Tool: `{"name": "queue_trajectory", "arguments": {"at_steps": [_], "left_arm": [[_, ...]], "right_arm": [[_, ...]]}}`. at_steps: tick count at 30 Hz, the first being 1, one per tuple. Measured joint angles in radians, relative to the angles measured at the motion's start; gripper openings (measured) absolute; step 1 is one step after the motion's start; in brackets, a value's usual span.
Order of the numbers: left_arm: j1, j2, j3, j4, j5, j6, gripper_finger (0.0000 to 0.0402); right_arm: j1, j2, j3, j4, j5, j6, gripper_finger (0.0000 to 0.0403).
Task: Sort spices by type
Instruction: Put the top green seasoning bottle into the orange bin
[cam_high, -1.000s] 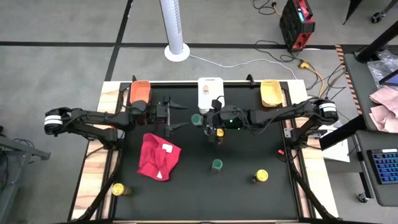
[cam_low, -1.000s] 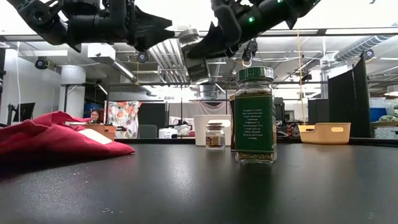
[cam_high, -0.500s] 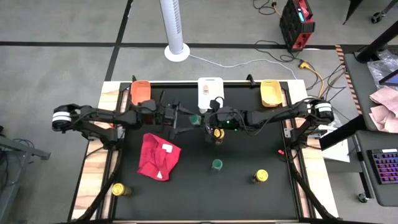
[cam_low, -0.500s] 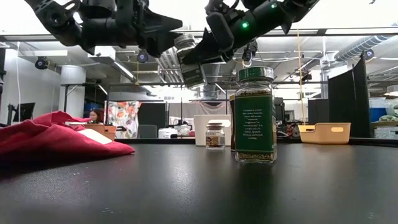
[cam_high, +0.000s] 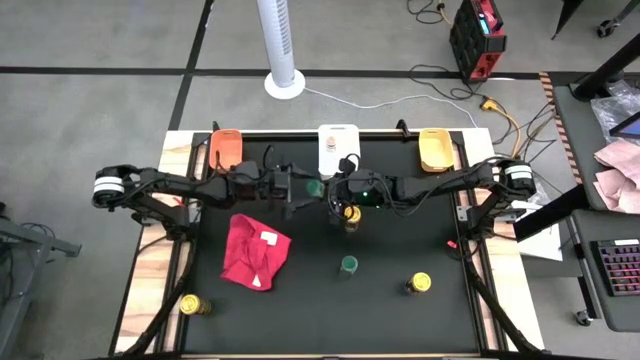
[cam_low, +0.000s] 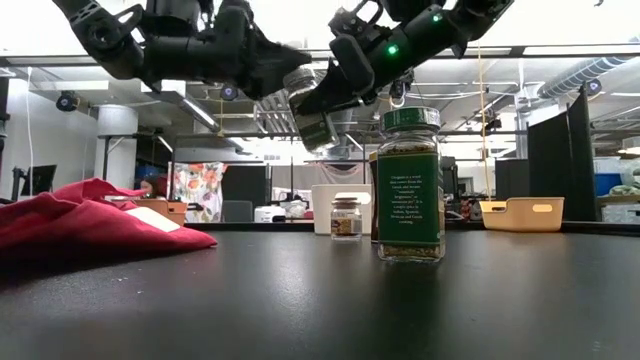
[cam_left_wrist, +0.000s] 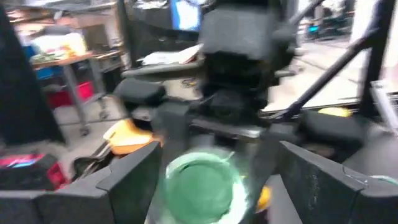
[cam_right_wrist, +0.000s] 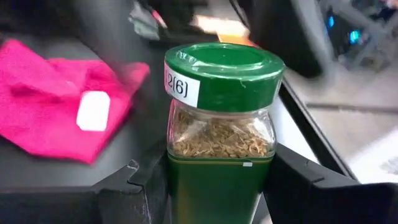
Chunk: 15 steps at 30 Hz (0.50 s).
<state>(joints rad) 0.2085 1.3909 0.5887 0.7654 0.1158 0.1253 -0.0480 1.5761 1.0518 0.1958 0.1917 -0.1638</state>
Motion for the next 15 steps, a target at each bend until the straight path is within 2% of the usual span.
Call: {"name": "queue_trajectory", "arguments": {"at_steps": [15], "left_arm": [[0.001, -0.001, -0.001, -0.006, 0.002, 0.034, 0.0298]], "right_arm": [[0.003, -0.002, 0.002, 0.01, 0.0, -0.006, 0.019]]}}
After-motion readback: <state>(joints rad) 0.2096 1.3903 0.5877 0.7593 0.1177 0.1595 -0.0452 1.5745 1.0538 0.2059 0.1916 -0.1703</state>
